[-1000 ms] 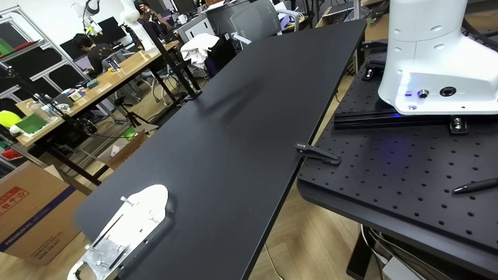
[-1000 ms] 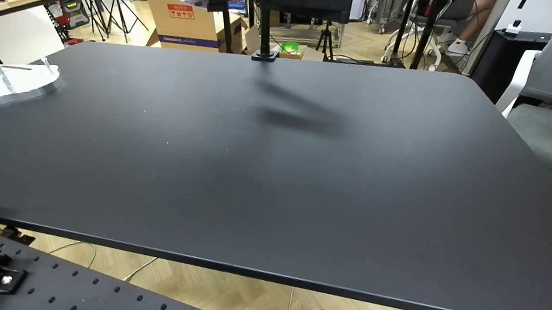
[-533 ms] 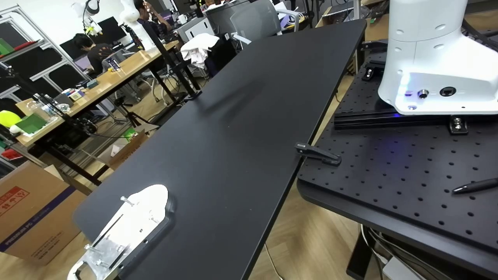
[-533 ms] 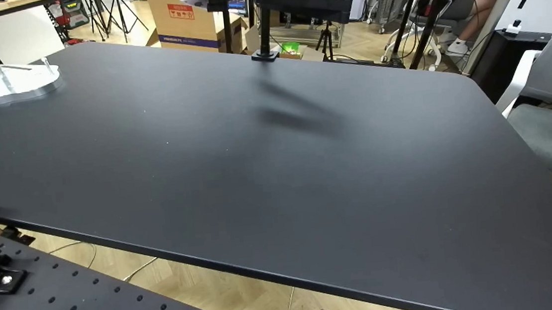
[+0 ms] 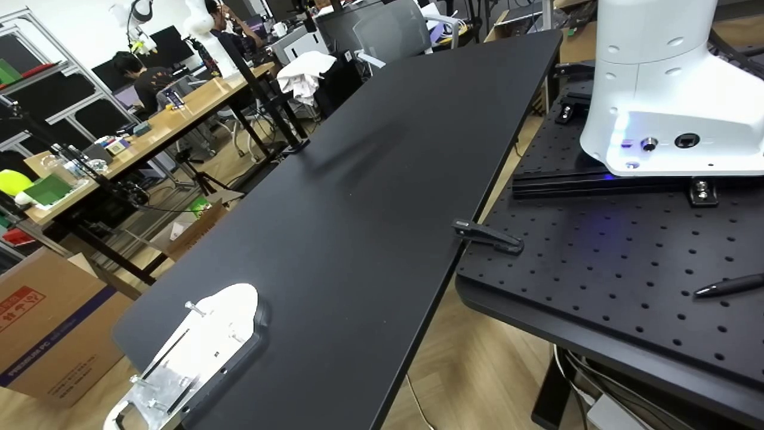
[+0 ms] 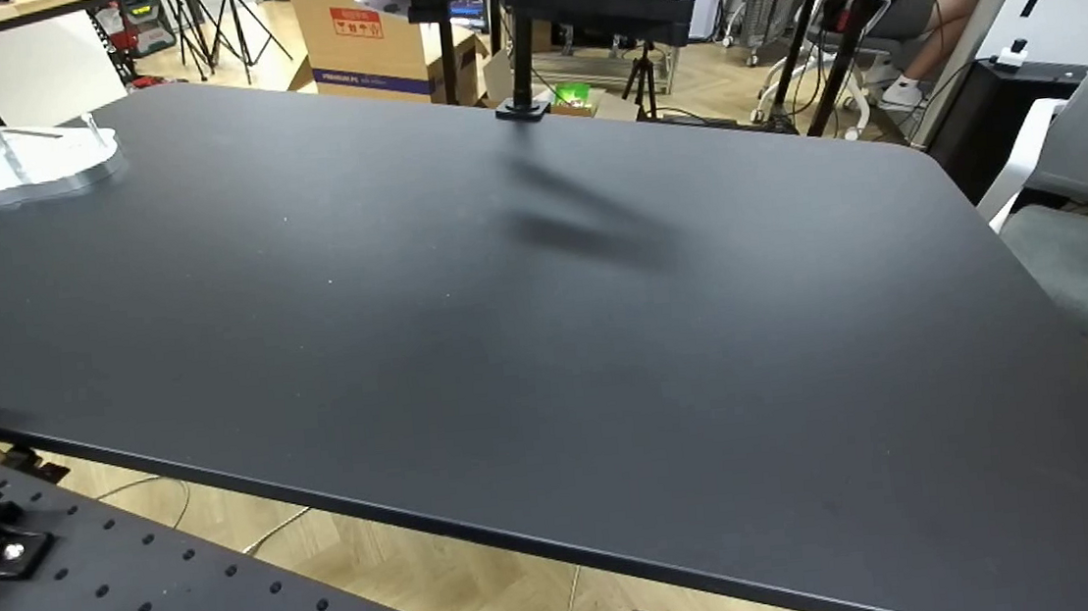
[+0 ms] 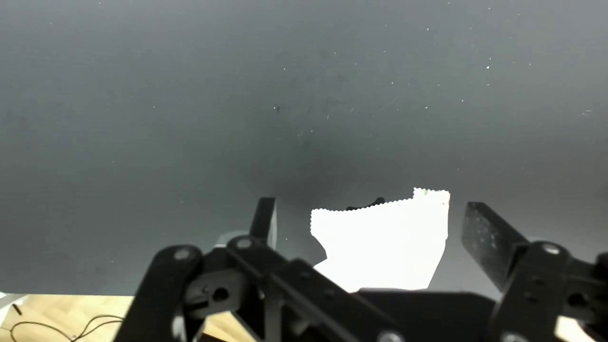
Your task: Place the cloth on the table
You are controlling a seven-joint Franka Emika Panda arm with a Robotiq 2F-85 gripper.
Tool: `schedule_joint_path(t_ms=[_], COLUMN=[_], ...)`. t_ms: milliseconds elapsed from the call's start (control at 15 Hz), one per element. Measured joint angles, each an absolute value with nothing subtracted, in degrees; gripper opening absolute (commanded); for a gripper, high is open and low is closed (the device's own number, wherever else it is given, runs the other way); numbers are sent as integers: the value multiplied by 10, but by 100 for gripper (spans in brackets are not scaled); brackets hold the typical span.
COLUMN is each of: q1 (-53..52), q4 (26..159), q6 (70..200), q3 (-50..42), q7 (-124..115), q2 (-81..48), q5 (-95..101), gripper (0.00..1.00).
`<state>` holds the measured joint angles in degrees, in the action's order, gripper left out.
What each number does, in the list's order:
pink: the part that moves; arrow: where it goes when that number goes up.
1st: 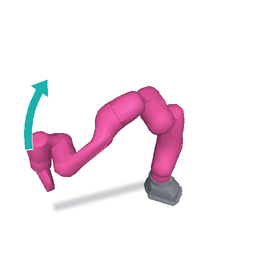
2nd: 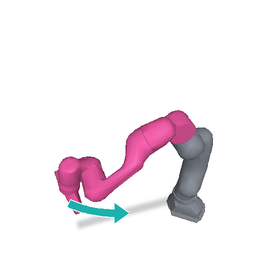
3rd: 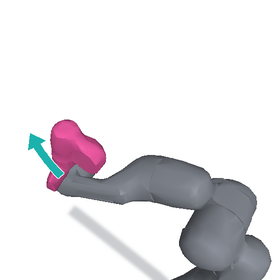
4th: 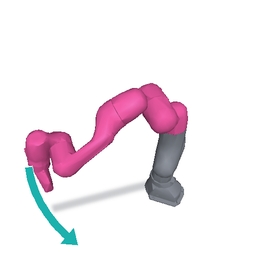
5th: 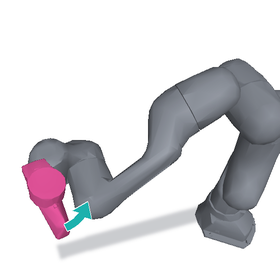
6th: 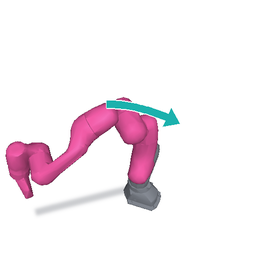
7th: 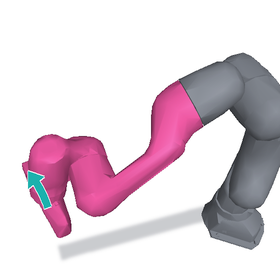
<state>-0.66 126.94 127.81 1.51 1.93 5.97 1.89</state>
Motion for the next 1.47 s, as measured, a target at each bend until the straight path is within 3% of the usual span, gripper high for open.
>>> schedule_joint_path(t_ms=[733, 800, 933, 1467], q1=[0, -1, -4, -9], q4=[1167, 1155, 1133, 1081], q6=[1319, 1318, 1315, 1297], q3=[3, 4, 7, 14], q7=[30, 33, 38, 46], q2=[-66, -79, -103, -150], q5=[35, 35, 35, 35], gripper=[100, 75, 68, 12])
